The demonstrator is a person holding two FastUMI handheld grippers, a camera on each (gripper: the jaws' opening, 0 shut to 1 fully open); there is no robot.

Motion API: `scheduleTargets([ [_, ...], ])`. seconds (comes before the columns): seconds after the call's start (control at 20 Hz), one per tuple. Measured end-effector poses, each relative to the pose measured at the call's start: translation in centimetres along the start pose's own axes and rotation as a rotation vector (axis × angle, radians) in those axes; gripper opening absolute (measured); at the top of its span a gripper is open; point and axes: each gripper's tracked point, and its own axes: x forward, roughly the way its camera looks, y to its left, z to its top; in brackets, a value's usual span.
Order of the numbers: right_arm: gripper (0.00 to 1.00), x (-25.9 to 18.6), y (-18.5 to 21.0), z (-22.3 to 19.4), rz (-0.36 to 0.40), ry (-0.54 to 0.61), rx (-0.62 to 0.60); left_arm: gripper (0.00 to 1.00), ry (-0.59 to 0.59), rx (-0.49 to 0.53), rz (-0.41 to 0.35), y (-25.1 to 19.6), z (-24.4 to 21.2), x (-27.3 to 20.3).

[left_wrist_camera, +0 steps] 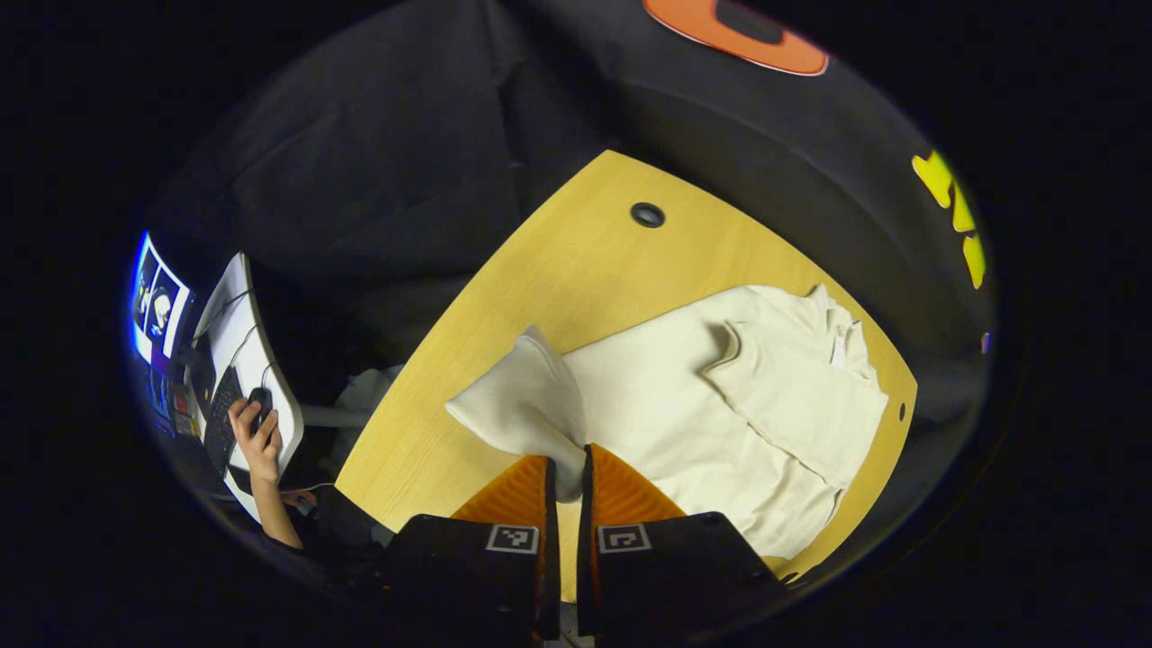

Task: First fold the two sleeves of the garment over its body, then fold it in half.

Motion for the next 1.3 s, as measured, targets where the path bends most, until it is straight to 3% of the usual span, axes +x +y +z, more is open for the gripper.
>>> scheduleTargets([
  [0.2,0.97,-0.5,-3.0,-1.3,-0.033,0.011,0.016,0.1,-0.008,0.164,-0.068,-11.6,0.8,-0.2],
  [0.25,0.96,-0.6,-3.7,-1.5,-0.04,0.016,0.024,0.03,-0.012,0.191,-0.085,-14.2,0.8,-0.2],
  [0.3,0.96,-0.8,-4.4,-1.8,-0.054,0.019,0.03,0.1,-0.011,0.22,-0.106,-16.7,0.6,-0.3],
  [0.45,0.96,-0.9,-7.7,-2.8,-0.108,0.029,0.035,0.1,0.008,0.359,-0.127,-25.3,-0.9,-0.3],
  [0.8,0.97,-2.2,-10.9,-4.1,-0.162,0.029,0.057,0.1,0.015,0.492,-0.228,-41.0,-2.5,-1.6],
  [0.95,0.96,-2.9,-11.1,-3.6,-0.163,0.0,0.048,0.1,0.081,0.492,-0.375,-51.9,-5.7,-2.7],
  [1.0,0.97,-3.0,-10.9,-3.2,-0.161,-0.015,0.041,0.1,0.098,0.513,-0.379,-54.4,-6.6,-2.8],
  [1.15,0.96,-3.5,-10.5,-2.1,-0.158,-0.061,0.005,0.1,0.108,0.519,-0.365,-58.4,-8.8,-2.6],
  [1.3,0.97,-4.2,-10.0,-0.5,-0.147,-0.131,0.015,0.1,0.108,0.501,-0.344,-59.6,-9.2,-1.3],
])
